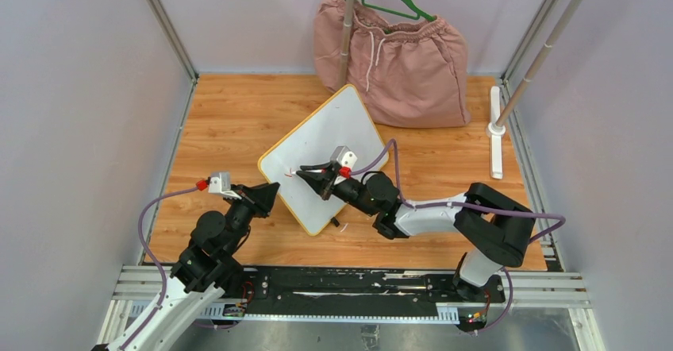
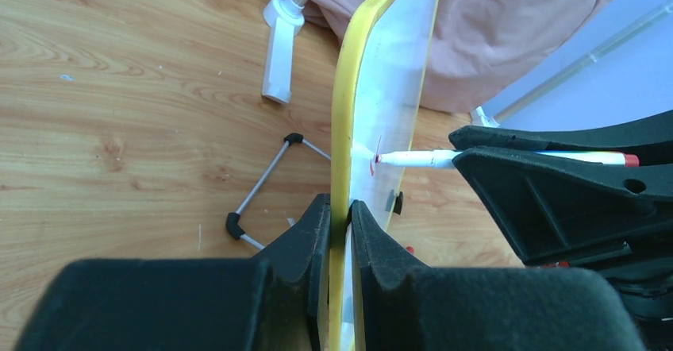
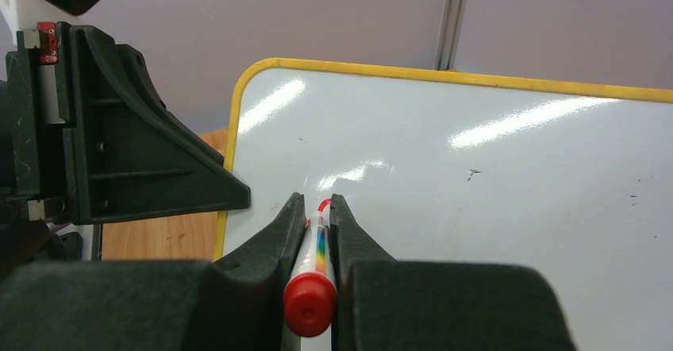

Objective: Write a sentence on the whiteboard

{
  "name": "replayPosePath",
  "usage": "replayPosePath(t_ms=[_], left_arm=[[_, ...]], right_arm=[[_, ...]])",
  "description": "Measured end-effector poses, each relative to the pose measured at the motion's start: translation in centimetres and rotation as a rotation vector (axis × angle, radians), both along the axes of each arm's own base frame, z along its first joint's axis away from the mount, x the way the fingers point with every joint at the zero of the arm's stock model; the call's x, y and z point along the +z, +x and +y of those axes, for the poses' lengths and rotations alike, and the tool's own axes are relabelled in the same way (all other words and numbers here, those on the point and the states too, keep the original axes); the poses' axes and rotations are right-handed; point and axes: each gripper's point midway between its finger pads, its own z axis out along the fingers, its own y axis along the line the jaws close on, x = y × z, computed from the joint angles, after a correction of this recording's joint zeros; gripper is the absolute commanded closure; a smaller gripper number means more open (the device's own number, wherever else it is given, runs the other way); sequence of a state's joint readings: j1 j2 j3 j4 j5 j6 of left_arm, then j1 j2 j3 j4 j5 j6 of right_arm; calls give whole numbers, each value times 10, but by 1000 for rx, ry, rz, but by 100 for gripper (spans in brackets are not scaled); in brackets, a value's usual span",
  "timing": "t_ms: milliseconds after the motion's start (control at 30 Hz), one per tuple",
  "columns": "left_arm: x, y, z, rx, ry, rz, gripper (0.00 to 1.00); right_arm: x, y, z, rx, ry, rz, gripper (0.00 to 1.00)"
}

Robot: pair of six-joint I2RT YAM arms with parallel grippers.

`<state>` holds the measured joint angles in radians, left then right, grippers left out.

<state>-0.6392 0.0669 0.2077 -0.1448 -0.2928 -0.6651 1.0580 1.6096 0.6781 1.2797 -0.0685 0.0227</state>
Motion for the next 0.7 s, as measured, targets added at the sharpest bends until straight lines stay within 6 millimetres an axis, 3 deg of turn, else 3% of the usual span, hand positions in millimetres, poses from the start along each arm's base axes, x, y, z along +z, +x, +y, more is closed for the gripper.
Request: replayPosePath(t_ms=[433, 700], left_arm=[[-1, 0, 1, 2, 2, 3, 100], [-1, -1, 1, 0, 2, 3, 100]], right_arm=[[-13, -7, -3, 14, -16, 26, 100], [-35, -18, -14, 16, -55, 63, 100]])
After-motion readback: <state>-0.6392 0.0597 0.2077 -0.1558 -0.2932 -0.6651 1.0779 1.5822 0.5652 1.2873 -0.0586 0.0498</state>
